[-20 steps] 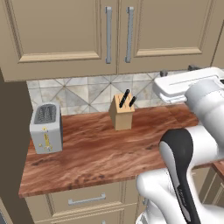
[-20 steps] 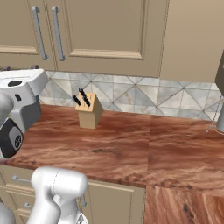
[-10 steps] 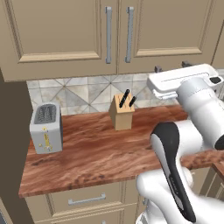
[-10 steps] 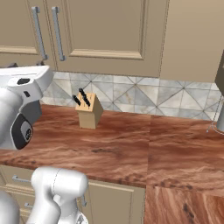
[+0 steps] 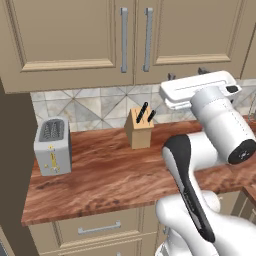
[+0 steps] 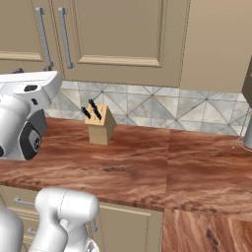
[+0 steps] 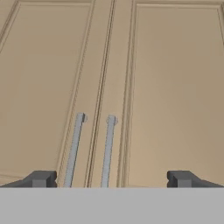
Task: Open the cabinet, pick the kettle from the cabinet, and place it in the sink.
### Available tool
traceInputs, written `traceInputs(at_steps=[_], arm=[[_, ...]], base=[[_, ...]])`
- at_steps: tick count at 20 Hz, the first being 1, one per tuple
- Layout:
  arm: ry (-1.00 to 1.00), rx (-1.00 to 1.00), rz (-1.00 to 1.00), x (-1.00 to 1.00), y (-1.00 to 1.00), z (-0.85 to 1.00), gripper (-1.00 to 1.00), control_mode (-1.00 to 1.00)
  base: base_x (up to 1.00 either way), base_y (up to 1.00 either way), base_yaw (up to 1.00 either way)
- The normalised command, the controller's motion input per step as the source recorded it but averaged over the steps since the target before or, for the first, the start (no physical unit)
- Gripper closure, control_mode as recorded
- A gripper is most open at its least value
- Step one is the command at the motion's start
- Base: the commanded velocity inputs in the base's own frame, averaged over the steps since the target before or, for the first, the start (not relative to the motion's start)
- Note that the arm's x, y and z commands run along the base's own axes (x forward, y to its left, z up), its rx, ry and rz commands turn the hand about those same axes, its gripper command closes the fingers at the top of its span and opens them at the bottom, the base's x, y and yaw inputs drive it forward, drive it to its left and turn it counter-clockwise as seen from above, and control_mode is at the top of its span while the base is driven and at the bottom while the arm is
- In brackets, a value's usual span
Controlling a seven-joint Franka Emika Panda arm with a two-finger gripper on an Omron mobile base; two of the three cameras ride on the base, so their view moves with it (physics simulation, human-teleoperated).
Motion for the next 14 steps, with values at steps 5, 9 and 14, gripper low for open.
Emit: traceInputs(at_steps=[5, 9, 14], arm=[[0.00, 0.00, -0.02, 0.23, 0.01, 0.00, -1.00, -1.00], [0.00, 0.00, -0.04, 0.33, 0.04, 0.00, -1.00, -1.00], [0.00, 0.00, -0.04, 0.25, 0.05, 0.00, -1.00, -1.00]], base=[[0.00, 0.00, 0.00], [0.00, 0.00, 0.00], [0.00, 0.00, 0.00]])
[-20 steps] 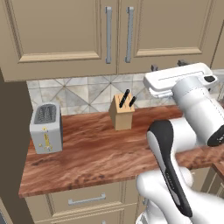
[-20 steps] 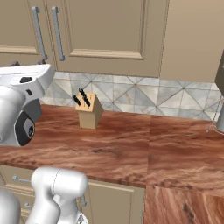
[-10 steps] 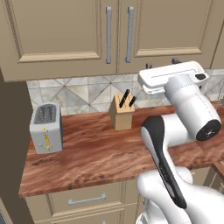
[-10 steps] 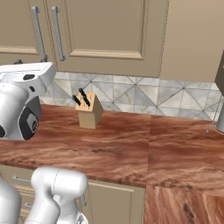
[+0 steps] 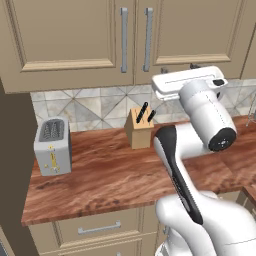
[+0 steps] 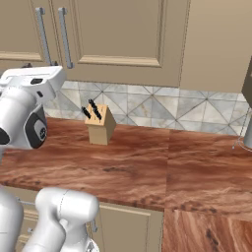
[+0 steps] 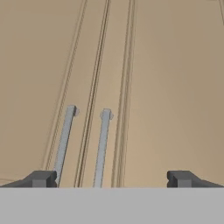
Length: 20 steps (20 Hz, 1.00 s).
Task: Open the cabinet, pick the kettle from the cabinet, and place it in the sink.
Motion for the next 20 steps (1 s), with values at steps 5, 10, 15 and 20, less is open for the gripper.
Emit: traceInputs(at_steps=[5, 10, 15, 20], arm=[[0.00, 0.00, -0.02, 0.18, 0.03, 0.00, -1.00, -1.00], [0.00, 0.00, 0.00, 0.20, 0.01, 0.00, -1.00, -1.00], [0.00, 0.00, 0.00, 0.24, 0.05, 0.00, -1.00, -1.00], [0.00, 0.00, 0.00, 0.25, 0.07, 0.00, -1.00, -1.00]], base=[[0.00, 0.00, 0.00], [0.00, 0.00, 0.00], [0.00, 0.00, 0.00], [0.00, 0.00, 0.00]])
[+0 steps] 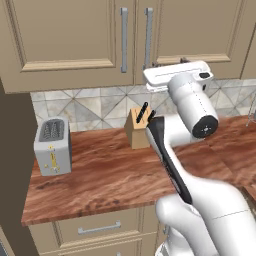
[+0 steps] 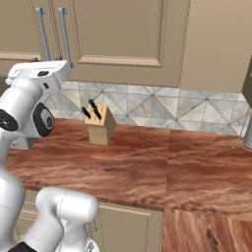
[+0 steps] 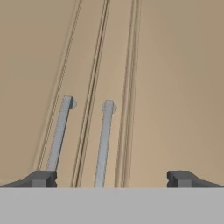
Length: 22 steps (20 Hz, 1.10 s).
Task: Open the cabinet, pick the kettle from the cabinet, and place it in the sink.
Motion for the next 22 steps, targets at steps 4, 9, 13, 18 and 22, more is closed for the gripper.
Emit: traceInputs(at_steps=[4, 9, 13, 18, 22], arm=[[0.00, 0.00, 0.00, 0.31, 0.06, 0.00, -1.00, -1.00], [0.02, 0.00, 0.00, 0.44, 0.01, 0.00, -1.00, -1.00], [0.02, 0.00, 0.00, 0.41, 0.05, 0.00, -1.00, -1.00], [0.02, 0.00, 0.00, 0.39, 0.13, 0.00, -1.00, -1.00], [0.02, 0.00, 0.00, 0.42, 0.15, -0.02, -1.00, -1.00]], base=[[0.00, 0.00, 0.00], [0.00, 0.00, 0.00], [0.00, 0.00, 0.00], [0.00, 0.00, 0.00], [0.00, 0.00, 0.00]])
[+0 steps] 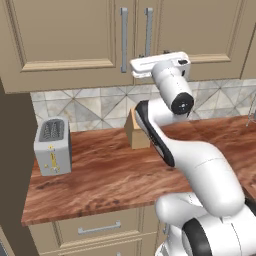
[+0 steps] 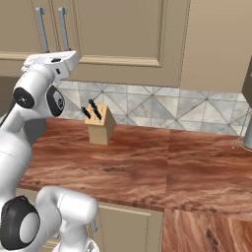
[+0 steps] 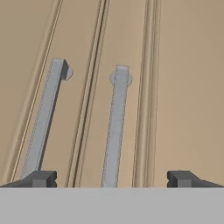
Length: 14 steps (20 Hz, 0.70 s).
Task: Open the cabinet, pick the kettle from the cabinet, and place it in the sink.
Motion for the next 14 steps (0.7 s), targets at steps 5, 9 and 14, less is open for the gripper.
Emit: traceInputs(at_steps=[5, 9, 14], arm=[[0.02, 0.00, 0.00, 0.45, 0.06, 0.00, -1.00, -1.00], [0.01, 0.00, 0.00, 0.44, 0.00, 0.00, -1.00, -1.00], [0.00, 0.00, 0.00, 0.42, 0.00, 0.00, -1.00, -1.00]], base=[[0.00, 0.00, 0.00], [0.00, 0.00, 0.00], [0.00, 0.00, 0.00]])
